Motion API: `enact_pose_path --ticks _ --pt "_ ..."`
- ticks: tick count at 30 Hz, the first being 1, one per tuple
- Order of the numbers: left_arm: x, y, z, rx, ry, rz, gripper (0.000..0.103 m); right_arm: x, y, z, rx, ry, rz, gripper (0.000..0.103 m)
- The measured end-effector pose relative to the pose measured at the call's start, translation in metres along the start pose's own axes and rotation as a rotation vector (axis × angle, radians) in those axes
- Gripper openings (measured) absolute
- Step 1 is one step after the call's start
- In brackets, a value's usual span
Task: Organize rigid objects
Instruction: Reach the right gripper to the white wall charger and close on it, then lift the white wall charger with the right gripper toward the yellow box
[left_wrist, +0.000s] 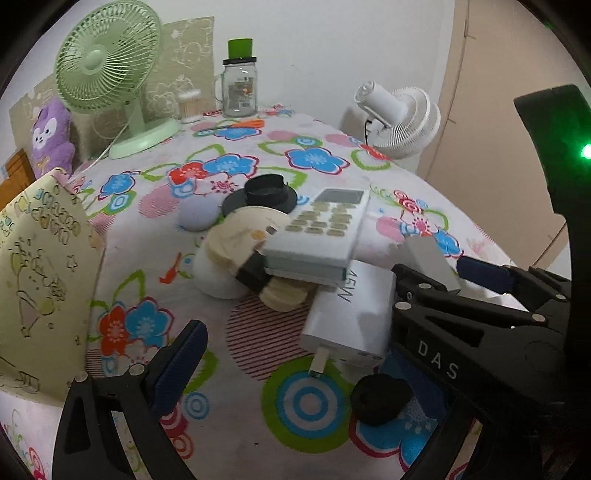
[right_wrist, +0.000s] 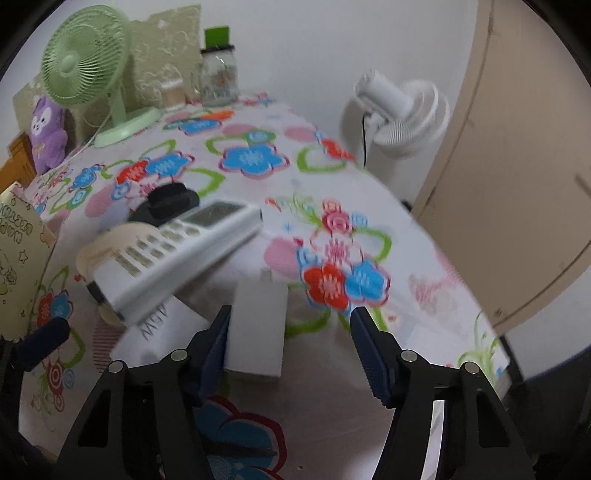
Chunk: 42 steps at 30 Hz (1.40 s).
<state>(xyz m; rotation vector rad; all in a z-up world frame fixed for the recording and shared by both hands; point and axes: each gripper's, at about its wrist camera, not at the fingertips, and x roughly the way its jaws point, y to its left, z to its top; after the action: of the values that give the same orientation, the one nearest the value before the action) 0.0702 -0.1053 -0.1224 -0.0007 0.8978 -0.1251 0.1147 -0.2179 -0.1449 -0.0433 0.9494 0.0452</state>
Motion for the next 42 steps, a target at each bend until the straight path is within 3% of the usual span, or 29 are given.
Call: enact_pose_path --ticks 5,9,18,20,42 --pt "0.007 -0.007 0.001 0.001 0.014 -0.009 0.099 0.001 0.001 -0.002 -0.003 0.005 0.033 0.029" --pt "0.009 -0.009 0.005 -0.008 -0.001 -0.007 0.098 -0.006 -0.003 -0.002 -0.011 -0.034 0.034 0.029" --pt "0.018 -0.023 0.009 0.012 0.008 0.002 0.072 -0.011 -0.015 -0.003 0.012 -0.033 0.021 0.029" --pt "0.016 -0.026 0.009 0.019 0.006 -0.008 0.057 -0.012 -0.016 -0.003 0.013 -0.033 0.025 0.029" --pt "-0.019 -0.005 -0.004 -0.02 -0.01 0.015 0.05 -0.048 0.015 -0.013 -0.028 -0.076 0.06 0.029"
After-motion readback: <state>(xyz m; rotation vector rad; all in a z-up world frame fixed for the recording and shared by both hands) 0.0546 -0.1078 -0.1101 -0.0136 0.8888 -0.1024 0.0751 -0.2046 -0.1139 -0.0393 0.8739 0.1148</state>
